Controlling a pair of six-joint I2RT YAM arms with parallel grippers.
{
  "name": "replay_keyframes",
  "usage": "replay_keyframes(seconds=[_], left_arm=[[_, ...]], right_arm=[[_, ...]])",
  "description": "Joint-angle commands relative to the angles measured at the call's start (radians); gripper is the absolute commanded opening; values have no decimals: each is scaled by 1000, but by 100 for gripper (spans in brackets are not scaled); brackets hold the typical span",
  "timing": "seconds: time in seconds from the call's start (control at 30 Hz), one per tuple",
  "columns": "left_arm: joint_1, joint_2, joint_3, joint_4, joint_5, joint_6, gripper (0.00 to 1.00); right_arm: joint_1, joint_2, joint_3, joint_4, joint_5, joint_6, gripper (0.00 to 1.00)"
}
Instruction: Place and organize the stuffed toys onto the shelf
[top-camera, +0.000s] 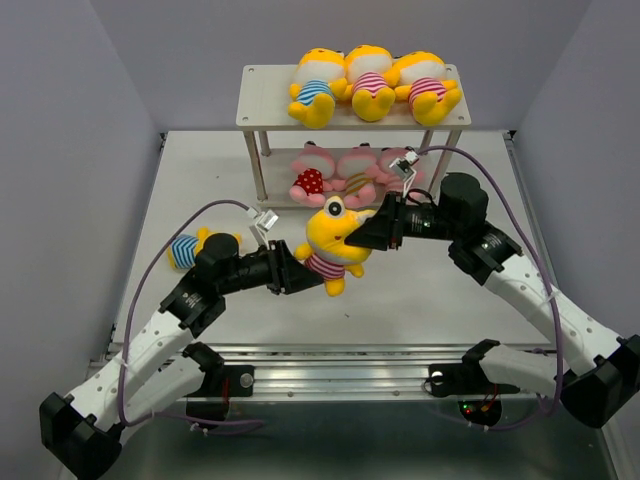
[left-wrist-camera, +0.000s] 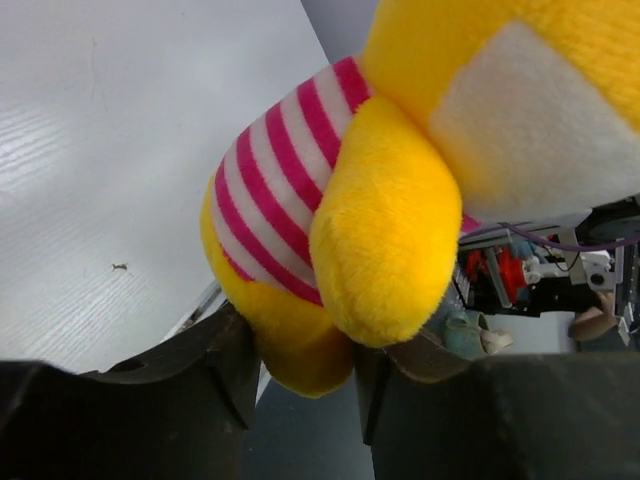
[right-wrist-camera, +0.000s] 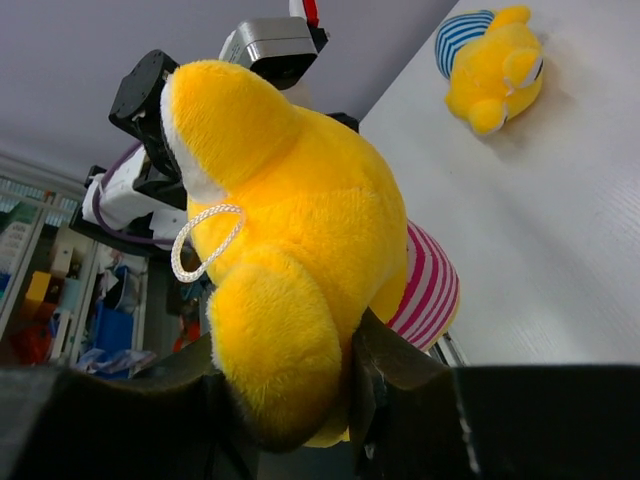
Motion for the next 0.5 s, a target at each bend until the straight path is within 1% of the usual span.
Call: replay_keyframes(seconds=[0.0,0.03,0.07,0.1,0.13,0.17,0.2,0.23,0.3,0.33,0.37,0.4,0.47], left_arm=[[-1,-38,-4,125,56,-14,33],[-3,-50,-3,144,53,-23,26],[-1,-55,3,145,44,-25,20],[-3,-61,8,142,17,-26,9],[-1,-74,25,130,-5,-27,0],[-1,-82,29,130,-35,-30,0],[-3,-91,36,130,-52,-34,0],[-3,-99,52,122,-77,-40,0],[-1,-113,74,78,-121,-52,0],[-1,-114,103,28,-172,-50,0],[-1,-116,120,4,-190,-45,0],[-1,-119,134,-13,-236,-42,0],[0,-136,172,-62,-279,-45,0]], right_arm=[[-4,15,32,74,18,22,20],[-4,21,32,72,25,21,27],[-4,19,29,72,42,16,30],[-4,18,24,74,96,8,33],[-4,7,13,71,130,-2,48],[-4,1,7,68,165,-27,65],[-4,-10,0,66,250,-38,90],[-4,-20,-8,66,300,-47,100],[-4,-63,-31,49,402,-78,100],[-4,-79,-36,34,524,-87,100],[-4,-96,-40,2,583,-99,100],[-4,-132,-52,-12,692,-120,100],[-4,-174,-71,-49,781,-139,100]])
